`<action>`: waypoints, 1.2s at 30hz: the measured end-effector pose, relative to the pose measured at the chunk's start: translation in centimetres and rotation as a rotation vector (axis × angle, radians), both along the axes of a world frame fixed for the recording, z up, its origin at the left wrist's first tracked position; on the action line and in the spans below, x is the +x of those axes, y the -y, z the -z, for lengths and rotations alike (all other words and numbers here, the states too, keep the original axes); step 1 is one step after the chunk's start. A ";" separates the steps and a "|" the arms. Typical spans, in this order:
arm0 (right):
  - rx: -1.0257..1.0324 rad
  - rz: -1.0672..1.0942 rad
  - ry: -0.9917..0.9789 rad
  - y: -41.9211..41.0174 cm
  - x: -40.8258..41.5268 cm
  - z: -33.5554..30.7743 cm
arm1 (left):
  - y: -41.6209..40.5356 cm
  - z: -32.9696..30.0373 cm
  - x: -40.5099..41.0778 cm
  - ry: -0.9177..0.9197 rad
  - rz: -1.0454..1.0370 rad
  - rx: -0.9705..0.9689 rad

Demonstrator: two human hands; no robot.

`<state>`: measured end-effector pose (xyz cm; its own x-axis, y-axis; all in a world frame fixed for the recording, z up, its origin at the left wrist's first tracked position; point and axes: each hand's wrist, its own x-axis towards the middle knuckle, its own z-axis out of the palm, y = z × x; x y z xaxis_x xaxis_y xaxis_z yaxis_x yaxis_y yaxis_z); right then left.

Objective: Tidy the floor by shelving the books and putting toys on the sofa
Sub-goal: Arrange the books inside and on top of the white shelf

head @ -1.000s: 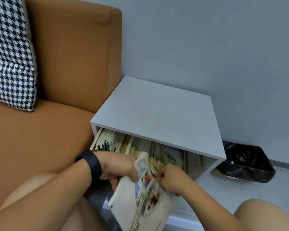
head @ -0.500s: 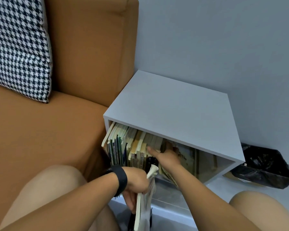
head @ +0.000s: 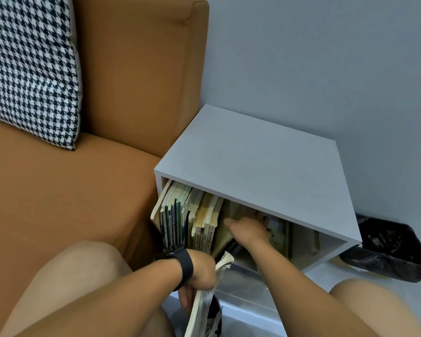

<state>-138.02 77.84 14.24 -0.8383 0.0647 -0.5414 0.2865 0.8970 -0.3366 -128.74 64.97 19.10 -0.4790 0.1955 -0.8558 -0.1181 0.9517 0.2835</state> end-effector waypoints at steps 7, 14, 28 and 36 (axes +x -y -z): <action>0.147 -0.202 -0.091 -2.0 0.7 -0.4 | -0.6 -0.1 -0.2 -0.074 -0.234 0.127; 0.084 -0.562 -0.273 -1.5 1.9 -0.6 | -1.2 1.8 -1.3 -0.513 -0.461 0.248; -0.138 -0.169 -0.136 -1.1 0.4 -1.0 | -2.4 0.1 -5.2 -1.056 -0.001 -0.263; -0.252 -0.065 -0.065 -1.0 0.3 -0.7 | -1.5 2.6 -8.7 -1.007 0.190 -0.455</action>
